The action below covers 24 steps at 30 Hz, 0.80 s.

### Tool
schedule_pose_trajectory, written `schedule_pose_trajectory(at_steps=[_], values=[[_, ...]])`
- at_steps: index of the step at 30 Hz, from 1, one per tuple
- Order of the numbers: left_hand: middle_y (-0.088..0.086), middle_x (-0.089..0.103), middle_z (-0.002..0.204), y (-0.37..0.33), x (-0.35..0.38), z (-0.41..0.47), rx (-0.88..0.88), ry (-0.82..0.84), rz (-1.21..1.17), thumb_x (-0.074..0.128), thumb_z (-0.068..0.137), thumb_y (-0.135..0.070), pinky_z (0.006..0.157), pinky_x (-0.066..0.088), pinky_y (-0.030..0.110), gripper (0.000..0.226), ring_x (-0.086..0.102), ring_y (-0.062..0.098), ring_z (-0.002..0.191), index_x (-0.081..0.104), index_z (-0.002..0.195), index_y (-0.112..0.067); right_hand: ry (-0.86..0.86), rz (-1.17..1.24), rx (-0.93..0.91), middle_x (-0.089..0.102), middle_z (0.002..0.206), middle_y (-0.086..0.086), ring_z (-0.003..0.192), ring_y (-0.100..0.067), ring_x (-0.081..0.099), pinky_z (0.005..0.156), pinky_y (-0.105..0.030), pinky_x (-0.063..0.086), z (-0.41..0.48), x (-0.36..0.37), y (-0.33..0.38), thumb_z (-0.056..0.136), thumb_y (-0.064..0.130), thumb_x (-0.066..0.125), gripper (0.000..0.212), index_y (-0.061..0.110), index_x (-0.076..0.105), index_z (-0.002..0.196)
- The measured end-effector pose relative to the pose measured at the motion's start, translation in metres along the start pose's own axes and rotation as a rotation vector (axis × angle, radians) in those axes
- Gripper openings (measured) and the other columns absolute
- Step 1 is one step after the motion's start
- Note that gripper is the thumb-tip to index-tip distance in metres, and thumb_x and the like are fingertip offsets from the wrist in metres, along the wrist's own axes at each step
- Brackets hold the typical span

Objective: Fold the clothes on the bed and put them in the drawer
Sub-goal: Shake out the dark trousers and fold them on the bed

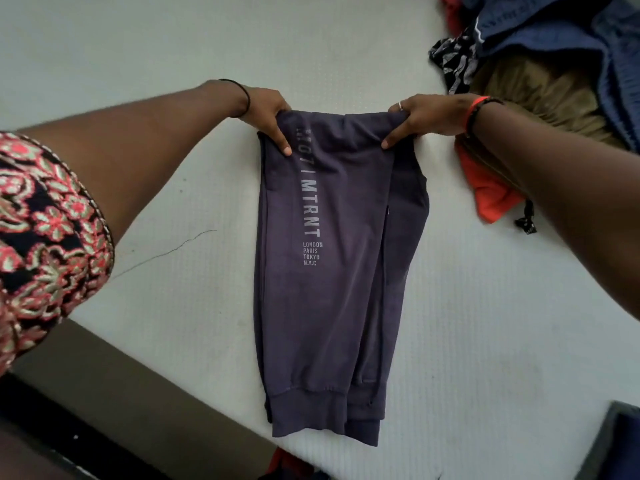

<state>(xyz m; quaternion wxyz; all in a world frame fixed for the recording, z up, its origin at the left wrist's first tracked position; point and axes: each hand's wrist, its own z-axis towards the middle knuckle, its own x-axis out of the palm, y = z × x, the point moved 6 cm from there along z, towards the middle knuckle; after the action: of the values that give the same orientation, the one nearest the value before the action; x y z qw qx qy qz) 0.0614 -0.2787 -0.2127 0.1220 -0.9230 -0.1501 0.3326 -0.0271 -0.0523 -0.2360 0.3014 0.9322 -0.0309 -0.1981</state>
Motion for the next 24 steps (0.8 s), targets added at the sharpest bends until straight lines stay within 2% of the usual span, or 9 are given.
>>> schedule_pose_trajectory(at_steps=[3,7,10,14,16,18,20,22,24], values=[[0.005,0.062,0.1,0.003,-0.004,-0.004,-0.007,-0.068,-0.008,0.077,0.076,-0.031,0.075,0.04,0.027,0.035,0.054,0.022,0.089,0.061,0.102,-0.015,0.086,0.228,-0.002,0.067,0.1,0.004,0.094,-0.013,0.065,0.083,-0.028,0.054,-0.009,0.004,-0.004,0.085,0.006,0.065,0.022,0.025,0.059,0.092],[0.017,0.061,0.111,0.001,-0.012,-0.006,-0.026,-0.295,0.0,0.072,0.082,-0.024,0.078,0.038,0.033,0.038,0.053,0.031,0.1,0.059,0.113,-0.007,0.007,0.346,-0.059,0.064,0.094,0.002,0.079,-0.006,0.065,0.063,-0.02,0.057,-0.017,-0.006,-0.006,0.088,0.002,0.061,0.022,0.023,0.054,0.089],[0.019,0.06,0.117,-0.002,-0.021,-0.008,-0.018,-0.406,-0.034,0.069,0.084,-0.017,0.083,0.04,0.035,0.035,0.053,0.034,0.11,0.06,0.115,-0.006,-0.077,0.313,-0.089,0.065,0.096,0.0,0.074,-0.001,0.066,0.063,-0.016,0.056,-0.022,-0.019,-0.003,0.087,0.005,0.063,0.018,0.021,0.06,0.093],[0.017,0.062,0.111,-0.006,-0.021,-0.031,0.042,-0.494,-0.089,0.069,0.083,-0.015,0.08,0.04,0.033,0.03,0.055,0.033,0.105,0.062,0.111,-0.007,-0.194,0.263,-0.193,0.062,0.09,0.0,0.072,0.0,0.061,0.072,-0.017,0.054,-0.047,-0.017,0.004,0.086,0.005,0.065,0.014,0.017,0.063,0.094],[0.014,0.063,0.108,-0.009,-0.011,-0.061,0.135,-0.59,-0.066,0.066,0.085,-0.016,0.08,0.044,0.036,0.026,0.057,0.032,0.101,0.062,0.11,-0.01,-0.287,0.191,-0.28,0.061,0.086,-0.001,0.077,-0.004,0.057,0.076,-0.022,0.05,-0.07,-0.007,0.006,0.086,0.005,0.065,0.014,0.012,0.064,0.098],[0.014,0.061,0.103,-0.016,0.007,-0.097,0.287,-0.736,0.086,0.062,0.086,-0.017,0.076,0.044,0.04,0.023,0.058,0.033,0.093,0.061,0.108,-0.009,-0.355,0.051,-0.361,0.066,0.095,-0.005,0.088,-0.008,0.057,0.085,-0.029,0.047,-0.1,0.01,0.006,0.087,0.005,0.065,0.024,0.01,0.065,0.11],[0.013,0.06,0.097,-0.028,0.034,-0.134,0.447,-0.829,0.258,0.06,0.086,-0.019,0.069,0.041,0.038,0.022,0.057,0.033,0.082,0.062,0.105,-0.009,-0.432,-0.172,-0.481,0.068,0.106,-0.001,0.093,-0.003,0.058,0.087,-0.029,0.048,-0.137,0.036,0.01,0.087,0.004,0.064,0.033,0.011,0.064,0.119],[0.013,0.061,0.093,-0.035,0.067,-0.159,0.536,-0.859,0.337,0.059,0.084,-0.018,0.066,0.038,0.038,0.022,0.055,0.031,0.076,0.063,0.104,-0.009,-0.454,-0.343,-0.581,0.066,0.108,0.003,0.094,-0.001,0.056,0.087,-0.019,0.042,-0.169,0.072,0.005,0.085,-0.004,0.057,0.042,0.012,0.062,0.123],[0.011,0.061,0.093,-0.033,0.109,-0.173,0.57,-0.802,0.377,0.061,0.081,-0.017,0.069,0.035,0.036,0.026,0.053,0.027,0.076,0.06,0.107,-0.012,-0.432,-0.529,-0.614,0.064,0.122,0.003,0.111,-0.005,0.057,0.102,-0.022,0.03,-0.185,0.113,-0.013,0.085,-0.003,0.047,0.046,0.014,0.061,0.126]])
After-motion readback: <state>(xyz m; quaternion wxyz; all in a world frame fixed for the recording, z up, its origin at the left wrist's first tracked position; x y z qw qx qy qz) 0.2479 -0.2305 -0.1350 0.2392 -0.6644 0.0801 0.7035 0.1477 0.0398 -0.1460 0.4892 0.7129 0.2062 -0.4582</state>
